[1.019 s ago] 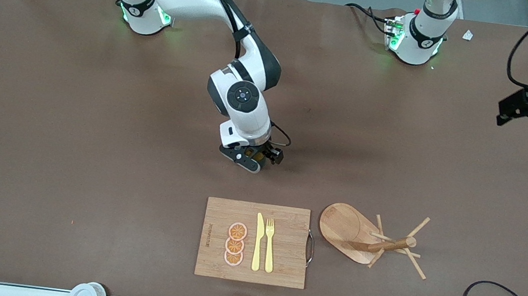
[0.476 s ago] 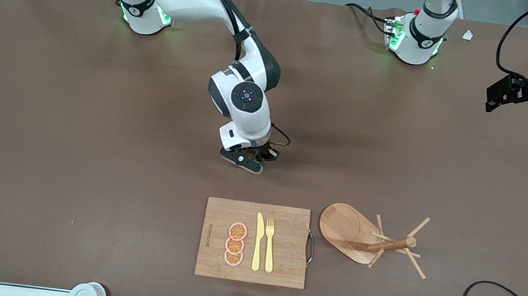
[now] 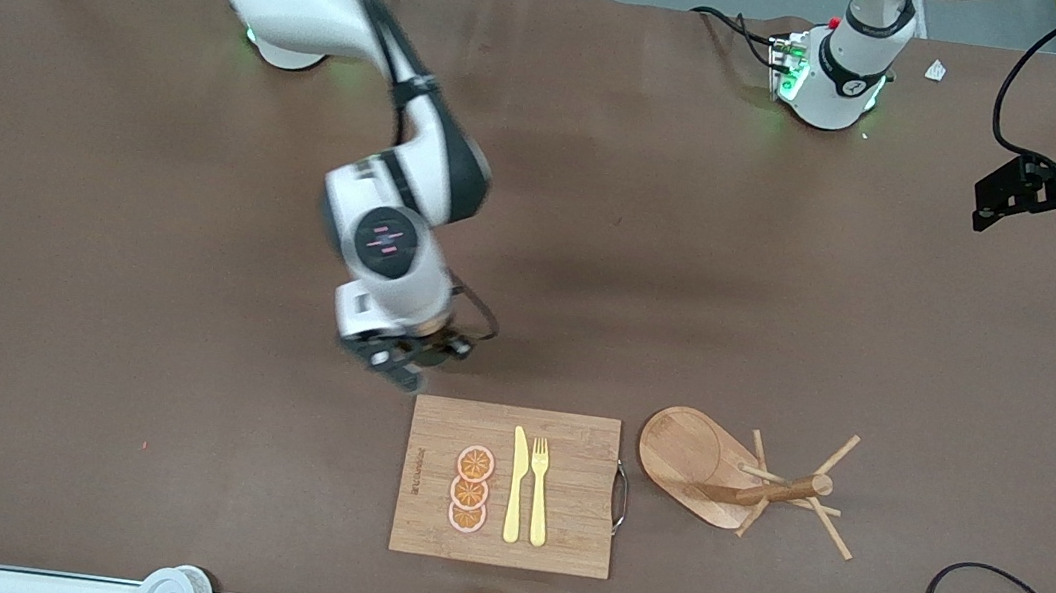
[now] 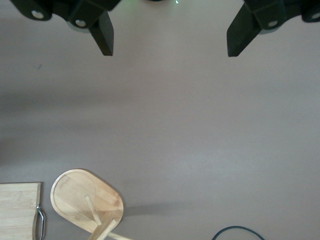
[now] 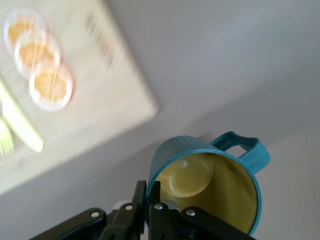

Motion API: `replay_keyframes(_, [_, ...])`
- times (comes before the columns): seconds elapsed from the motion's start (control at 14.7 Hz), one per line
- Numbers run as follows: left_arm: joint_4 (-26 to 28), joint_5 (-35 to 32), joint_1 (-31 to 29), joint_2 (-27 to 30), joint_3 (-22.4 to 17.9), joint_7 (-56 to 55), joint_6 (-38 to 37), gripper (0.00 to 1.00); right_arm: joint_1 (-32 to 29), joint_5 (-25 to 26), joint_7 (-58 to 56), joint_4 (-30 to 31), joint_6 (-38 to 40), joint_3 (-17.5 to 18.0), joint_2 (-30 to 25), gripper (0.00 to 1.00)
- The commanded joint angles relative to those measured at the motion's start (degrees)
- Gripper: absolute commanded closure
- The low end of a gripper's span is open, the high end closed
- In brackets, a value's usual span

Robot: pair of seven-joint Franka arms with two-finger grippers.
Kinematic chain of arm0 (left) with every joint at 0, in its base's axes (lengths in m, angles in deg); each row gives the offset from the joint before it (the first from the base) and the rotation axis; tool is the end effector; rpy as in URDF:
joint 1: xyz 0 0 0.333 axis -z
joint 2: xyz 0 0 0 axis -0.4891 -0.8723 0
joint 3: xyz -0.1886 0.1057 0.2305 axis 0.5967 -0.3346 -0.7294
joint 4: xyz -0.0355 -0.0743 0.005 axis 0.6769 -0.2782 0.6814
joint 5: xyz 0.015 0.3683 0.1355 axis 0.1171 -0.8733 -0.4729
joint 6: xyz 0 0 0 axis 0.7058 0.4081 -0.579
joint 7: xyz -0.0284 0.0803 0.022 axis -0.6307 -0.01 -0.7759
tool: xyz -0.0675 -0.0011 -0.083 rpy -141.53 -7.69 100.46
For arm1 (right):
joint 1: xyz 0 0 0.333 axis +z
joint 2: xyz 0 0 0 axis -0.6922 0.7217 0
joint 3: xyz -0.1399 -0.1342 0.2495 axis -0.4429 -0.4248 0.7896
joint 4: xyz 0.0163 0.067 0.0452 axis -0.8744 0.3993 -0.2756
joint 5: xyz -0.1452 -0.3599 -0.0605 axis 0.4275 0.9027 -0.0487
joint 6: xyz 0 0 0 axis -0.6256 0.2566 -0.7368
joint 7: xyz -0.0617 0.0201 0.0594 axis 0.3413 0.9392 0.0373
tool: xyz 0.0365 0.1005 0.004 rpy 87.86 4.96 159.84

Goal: Transfer cup from left to right arm and place
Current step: 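Lift the mug with the right gripper and carry it sideways, then lower the mug onto the table and open the right gripper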

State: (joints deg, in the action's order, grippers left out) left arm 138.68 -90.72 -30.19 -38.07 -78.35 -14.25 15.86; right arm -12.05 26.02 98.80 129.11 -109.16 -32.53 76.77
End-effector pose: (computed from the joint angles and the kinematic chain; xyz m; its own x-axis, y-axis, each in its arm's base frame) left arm 0.5211 -0.0498 0.6395 0.9991 -0.0430 -0.0025 -0.0431 -0.9976 -0.0533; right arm 0.6504 0.3402 0.3307 0.8949 -0.4463 -0.0075 -0.4463 -0.8945 -0.0270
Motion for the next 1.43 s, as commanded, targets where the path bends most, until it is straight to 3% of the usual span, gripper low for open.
replay_keyframes(0.0, [0.02,1.05,0.03,0.18,-0.25,0.21,0.91,0.0,-9.31,0.31,-10.6,1.7,4.46,1.36,-3.84,1.0])
replay_keyframes(0.41, [-0.06,0.96,-0.06,0.18,-0.33,0.21,1.88,0.0,-25.59,0.31,-33.82,5.99,1.15,1.36,-3.14,0.99])
replay_keyframes(0.68, [-0.06,0.87,-0.06,0.18,-0.42,0.21,1.97,0.0,-29.03,0.31,-36.13,12.06,-8.6,1.36,-2.97,0.99])
replay_keyframes(0.88, [-0.06,0.79,-0.06,0.18,-0.42,0.21,2.23,0.0,-31.14,0.22,-40.0,12.42,-12.58,1.45,-1.39,0.98])
replay_keyframes(0.95, [-0.06,0.7,-0.06,0.18,-0.42,0.21,2.32,0.0,-30.97,0.22,-40.0,12.33,-12.49,1.45,-1.38,0.91])
replay_keyframes(1.02, [-0.06,0.79,-0.06,0.18,-0.42,0.21,2.32,0.0,-30.8,0.3,-40.61,11.98,-12.32,1.45,-1.38,0.7])
replay_keyframes(1.16, [-0.06,0.79,-0.06,0.18,-0.42,0.21,2.32,0.0,-30.7,1.53,-40.62,11.28,-12.32,1.36,-1.73,0.11])
replay_keyframes(1.22, [-0.06,0.79,-0.06,0.18,-0.42,0.21,2.32,0.0,-30.79,3.28,-40.7,10.49,-12.23,1.36,-1.91,0.0])
replay_keyframes(1.36, [-0.06,0.79,-0.06,0.18,-0.34,0.21,2.5,0.0,-30.8,4.26,-40.79,8.73,-10.22,1.45,-3.92,0.0])
